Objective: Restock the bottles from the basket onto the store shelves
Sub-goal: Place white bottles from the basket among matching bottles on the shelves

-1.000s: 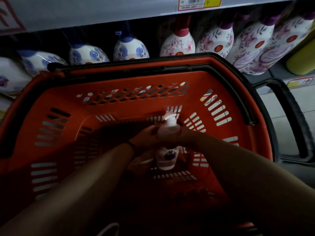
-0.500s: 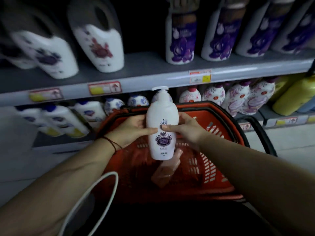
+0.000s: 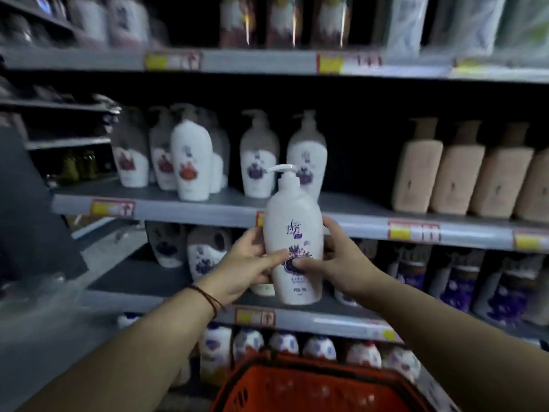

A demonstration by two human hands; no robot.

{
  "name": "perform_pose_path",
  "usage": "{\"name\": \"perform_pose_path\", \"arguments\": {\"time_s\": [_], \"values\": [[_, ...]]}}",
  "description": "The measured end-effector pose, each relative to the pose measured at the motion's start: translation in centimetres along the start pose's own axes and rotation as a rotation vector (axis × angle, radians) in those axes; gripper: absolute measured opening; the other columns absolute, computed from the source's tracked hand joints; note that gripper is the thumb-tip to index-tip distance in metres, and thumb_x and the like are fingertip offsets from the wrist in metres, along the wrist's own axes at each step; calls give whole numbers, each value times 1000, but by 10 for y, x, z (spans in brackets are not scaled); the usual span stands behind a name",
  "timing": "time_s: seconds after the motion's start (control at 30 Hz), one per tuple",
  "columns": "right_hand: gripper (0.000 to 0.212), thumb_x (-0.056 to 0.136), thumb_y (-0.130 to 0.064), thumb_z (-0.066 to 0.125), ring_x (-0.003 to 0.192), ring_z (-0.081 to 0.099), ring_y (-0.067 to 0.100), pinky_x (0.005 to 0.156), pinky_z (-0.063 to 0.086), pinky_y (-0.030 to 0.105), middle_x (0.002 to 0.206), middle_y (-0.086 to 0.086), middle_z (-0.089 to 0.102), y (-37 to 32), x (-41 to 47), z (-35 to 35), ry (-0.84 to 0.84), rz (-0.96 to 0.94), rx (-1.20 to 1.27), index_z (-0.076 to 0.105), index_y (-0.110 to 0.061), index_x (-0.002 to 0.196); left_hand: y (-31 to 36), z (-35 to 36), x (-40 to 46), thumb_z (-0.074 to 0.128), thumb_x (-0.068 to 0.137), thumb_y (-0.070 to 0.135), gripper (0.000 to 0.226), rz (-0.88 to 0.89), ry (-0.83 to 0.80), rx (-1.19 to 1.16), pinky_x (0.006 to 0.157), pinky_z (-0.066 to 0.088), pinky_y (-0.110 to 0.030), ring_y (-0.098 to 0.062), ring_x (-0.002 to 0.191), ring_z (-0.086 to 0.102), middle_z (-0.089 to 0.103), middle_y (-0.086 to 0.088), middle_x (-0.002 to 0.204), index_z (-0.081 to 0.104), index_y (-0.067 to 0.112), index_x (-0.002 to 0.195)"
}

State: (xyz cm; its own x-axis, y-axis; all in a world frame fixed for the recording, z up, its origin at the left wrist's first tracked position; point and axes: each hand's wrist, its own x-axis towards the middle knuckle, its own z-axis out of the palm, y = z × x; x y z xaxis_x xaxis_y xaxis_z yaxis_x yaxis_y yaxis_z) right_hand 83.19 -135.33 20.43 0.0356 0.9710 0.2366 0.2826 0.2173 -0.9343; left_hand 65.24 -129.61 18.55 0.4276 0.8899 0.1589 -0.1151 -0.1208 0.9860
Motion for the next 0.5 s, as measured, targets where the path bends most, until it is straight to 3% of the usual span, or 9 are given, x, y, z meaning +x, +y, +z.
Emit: {"name": "perform_pose_path", "arguments": {"time_s": [0.1,0.23,0.33,0.43,0.5], "values": [[75,68,-7,82,96,68,10,79,58,29,109,2,67,-37,30,4,27,-97,-16,43,-31,127,37,-14,20,67,84,10,43,114,25,18,82,56,-48,-20,94,71,73,-2,108,52,28,120],[65,70,-10,82,102,64,20,89,55,46,114,6,63,-69,89,16,105,-154,5,43,-29,117,77,-35,57,62,89,10,53,265,81,45,86,57,-45,-21,105,67,66,-5,123,45,23,137],[74,57,-30,86,102,65,21,90,54,50,111,2,66,-75,135,24,146,-185,-47,41,-34,116,93,-54,92,58,92,11,57,327,91,109,81,58,-31,-15,109,64,62,1,129,38,31,141],[76,63,-27,86,105,63,20,93,52,47,116,1,63,-67,172,32,183,-208,-108,37,-29,122,91,-71,127,58,91,9,61,362,105,146,98,50,-41,-15,116,60,60,0,133,35,33,143],[77,66,-25,85,106,62,21,93,51,47,117,3,62,-55,186,37,220,-208,-134,36,-24,126,81,-78,143,58,91,10,64,363,116,176,101,48,-44,-15,118,58,58,0,135,31,33,145]]}}
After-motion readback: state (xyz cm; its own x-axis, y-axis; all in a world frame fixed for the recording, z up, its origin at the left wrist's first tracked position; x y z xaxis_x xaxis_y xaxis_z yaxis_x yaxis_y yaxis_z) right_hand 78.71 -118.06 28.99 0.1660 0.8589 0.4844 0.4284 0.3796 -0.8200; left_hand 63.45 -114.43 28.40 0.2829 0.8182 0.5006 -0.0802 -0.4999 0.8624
